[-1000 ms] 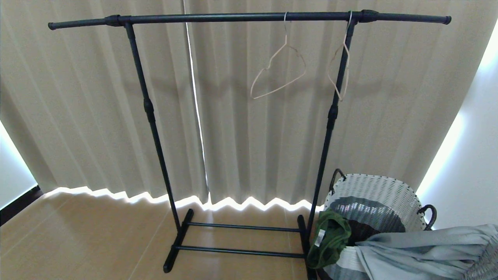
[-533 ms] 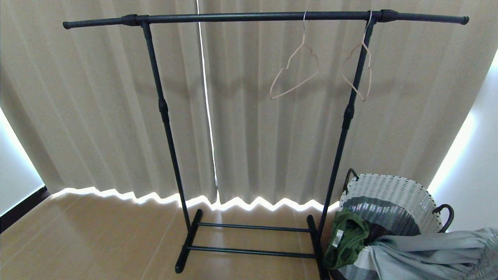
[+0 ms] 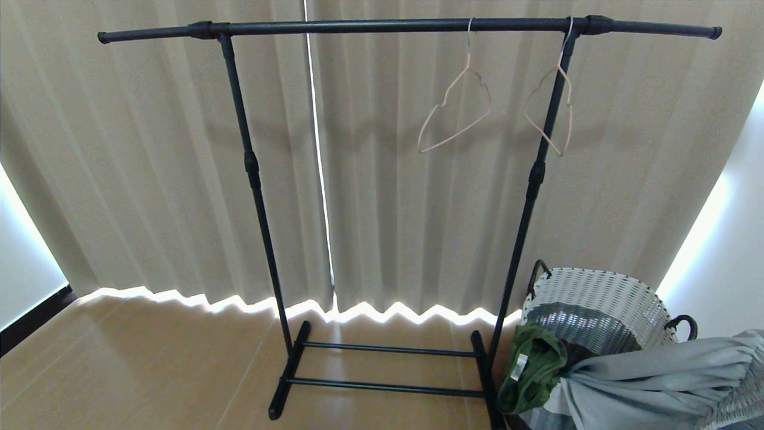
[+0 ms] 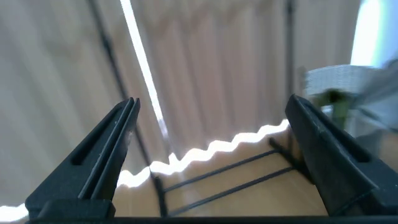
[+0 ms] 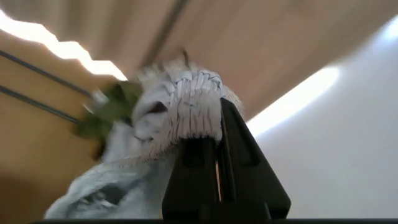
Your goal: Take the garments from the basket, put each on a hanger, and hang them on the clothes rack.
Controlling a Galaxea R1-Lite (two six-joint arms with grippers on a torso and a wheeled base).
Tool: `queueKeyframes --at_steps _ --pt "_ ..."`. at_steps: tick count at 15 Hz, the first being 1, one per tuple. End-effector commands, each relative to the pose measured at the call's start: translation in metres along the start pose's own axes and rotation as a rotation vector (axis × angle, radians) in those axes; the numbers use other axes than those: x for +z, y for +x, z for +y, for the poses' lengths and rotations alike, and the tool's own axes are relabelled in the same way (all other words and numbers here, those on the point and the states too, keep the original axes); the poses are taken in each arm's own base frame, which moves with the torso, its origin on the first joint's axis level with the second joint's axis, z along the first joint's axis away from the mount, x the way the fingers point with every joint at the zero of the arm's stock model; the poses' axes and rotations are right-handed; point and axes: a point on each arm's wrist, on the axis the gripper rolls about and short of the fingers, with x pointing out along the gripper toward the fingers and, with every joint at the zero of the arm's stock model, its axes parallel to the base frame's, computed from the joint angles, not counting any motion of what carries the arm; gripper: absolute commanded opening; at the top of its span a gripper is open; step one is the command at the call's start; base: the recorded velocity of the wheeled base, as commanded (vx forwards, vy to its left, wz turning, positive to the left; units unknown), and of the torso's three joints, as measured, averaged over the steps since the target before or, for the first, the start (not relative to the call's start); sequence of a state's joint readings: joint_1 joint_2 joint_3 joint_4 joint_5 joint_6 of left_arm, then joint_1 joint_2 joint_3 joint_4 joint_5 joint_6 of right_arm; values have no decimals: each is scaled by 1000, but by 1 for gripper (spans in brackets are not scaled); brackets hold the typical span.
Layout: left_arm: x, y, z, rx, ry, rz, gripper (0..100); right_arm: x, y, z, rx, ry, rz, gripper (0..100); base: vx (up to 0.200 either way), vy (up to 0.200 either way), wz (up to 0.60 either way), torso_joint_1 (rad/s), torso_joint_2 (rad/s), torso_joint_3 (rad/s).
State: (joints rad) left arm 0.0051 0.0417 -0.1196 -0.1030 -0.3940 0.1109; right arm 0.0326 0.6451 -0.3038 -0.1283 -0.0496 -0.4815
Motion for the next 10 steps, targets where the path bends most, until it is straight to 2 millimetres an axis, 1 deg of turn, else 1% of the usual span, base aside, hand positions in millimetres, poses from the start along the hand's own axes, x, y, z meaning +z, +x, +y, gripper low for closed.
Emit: queueKeyframes --at_steps 1,2,3,4,6,8,9,10 --pt "45 24 13 -100 -26 46 100 33 -2 -10 110 76 -15 0 0 0 0 0 0 0" --pt "52 34 18 -120 -40 75 100 40 0 -12 144 113 -5 0 0 0 0 0 0 0" --pt "67 60 30 -156 -77 145 100 60 4 -14 227 185 -10 0 0 0 0 0 0 0" --pt "75 82 38 -192 -103 193 100 73 9 -14 270 235 -18 0 0 0 0 0 0 0" --pt "90 121 44 -320 -133 233 100 89 21 -13 318 330 -4 0 0 0 0 0 0 0" --pt "93 152 39 -388 -142 287 100 101 25 -11 356 378 -14 0 0 0 0 0 0 0" --pt "91 163 33 -407 -139 307 100 105 25 -12 360 388 -23 0 0 0 0 0 0 0" --pt "86 182 17 -441 -129 334 100 110 24 -14 367 391 -41 0 0 0 0 0 0 0"
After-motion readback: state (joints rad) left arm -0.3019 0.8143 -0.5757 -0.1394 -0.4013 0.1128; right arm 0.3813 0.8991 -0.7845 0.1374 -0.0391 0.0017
